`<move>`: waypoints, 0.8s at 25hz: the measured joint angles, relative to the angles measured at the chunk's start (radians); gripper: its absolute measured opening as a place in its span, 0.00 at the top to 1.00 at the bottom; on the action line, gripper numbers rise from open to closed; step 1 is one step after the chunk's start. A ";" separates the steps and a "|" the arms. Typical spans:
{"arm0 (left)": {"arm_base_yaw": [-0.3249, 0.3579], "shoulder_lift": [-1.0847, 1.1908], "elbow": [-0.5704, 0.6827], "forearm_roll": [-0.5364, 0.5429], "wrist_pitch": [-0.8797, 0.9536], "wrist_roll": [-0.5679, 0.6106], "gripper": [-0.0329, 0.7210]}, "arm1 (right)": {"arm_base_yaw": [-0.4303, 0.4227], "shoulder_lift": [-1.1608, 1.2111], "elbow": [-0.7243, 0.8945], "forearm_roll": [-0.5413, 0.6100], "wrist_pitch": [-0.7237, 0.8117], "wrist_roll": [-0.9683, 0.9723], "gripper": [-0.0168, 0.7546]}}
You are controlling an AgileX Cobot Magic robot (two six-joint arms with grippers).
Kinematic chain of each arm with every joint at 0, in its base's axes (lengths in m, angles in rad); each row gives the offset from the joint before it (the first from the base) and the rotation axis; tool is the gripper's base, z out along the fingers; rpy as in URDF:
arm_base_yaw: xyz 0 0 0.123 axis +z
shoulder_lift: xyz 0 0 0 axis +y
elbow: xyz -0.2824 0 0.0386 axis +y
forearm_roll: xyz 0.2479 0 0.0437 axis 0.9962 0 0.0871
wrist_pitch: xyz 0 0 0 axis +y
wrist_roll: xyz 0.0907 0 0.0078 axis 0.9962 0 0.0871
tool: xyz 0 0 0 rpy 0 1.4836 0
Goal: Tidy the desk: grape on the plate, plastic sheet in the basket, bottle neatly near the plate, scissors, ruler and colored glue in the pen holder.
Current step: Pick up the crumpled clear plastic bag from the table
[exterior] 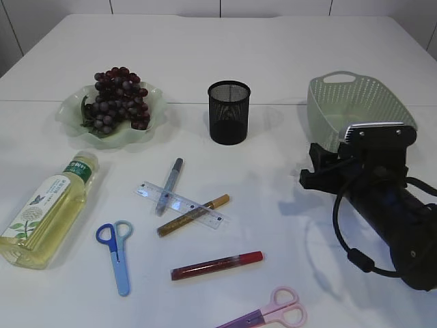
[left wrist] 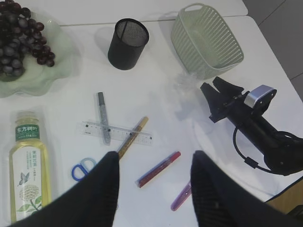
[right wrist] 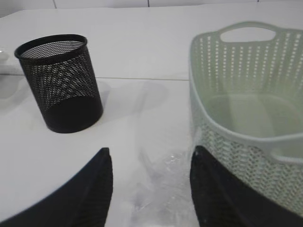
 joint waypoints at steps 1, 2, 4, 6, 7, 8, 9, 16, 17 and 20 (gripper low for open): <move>0.000 0.000 0.000 0.000 0.000 0.000 0.48 | 0.000 0.000 -0.002 -0.009 0.000 0.000 0.43; 0.000 0.000 0.000 0.000 0.000 0.000 0.48 | 0.000 0.000 -0.006 -0.016 0.000 0.000 0.43; 0.000 0.000 0.000 0.000 0.000 0.000 0.48 | 0.000 0.000 -0.012 -0.014 0.000 0.000 0.43; 0.000 0.000 0.000 0.000 0.000 0.000 0.48 | 0.000 0.000 -0.015 -0.007 0.000 0.000 0.43; 0.000 0.000 0.000 0.000 0.000 0.000 0.48 | 0.000 0.000 -0.015 -0.005 0.000 0.000 0.43; 0.000 0.000 0.000 0.000 0.000 0.000 0.48 | 0.000 0.000 -0.015 -0.003 0.004 0.000 0.43; 0.000 0.000 0.000 0.000 0.000 0.000 0.48 | 0.000 0.000 -0.016 -0.001 0.009 0.000 0.43; 0.000 0.000 0.000 0.000 0.000 0.000 0.48 | 0.000 0.002 -0.036 0.033 0.073 0.000 0.39; 0.000 0.000 0.000 0.000 0.000 0.000 0.48 | 0.000 0.002 -0.045 0.037 0.088 0.000 0.39; 0.000 0.000 0.000 0.000 0.000 0.000 0.48 | 0.000 0.013 -0.074 0.041 0.136 0.000 0.39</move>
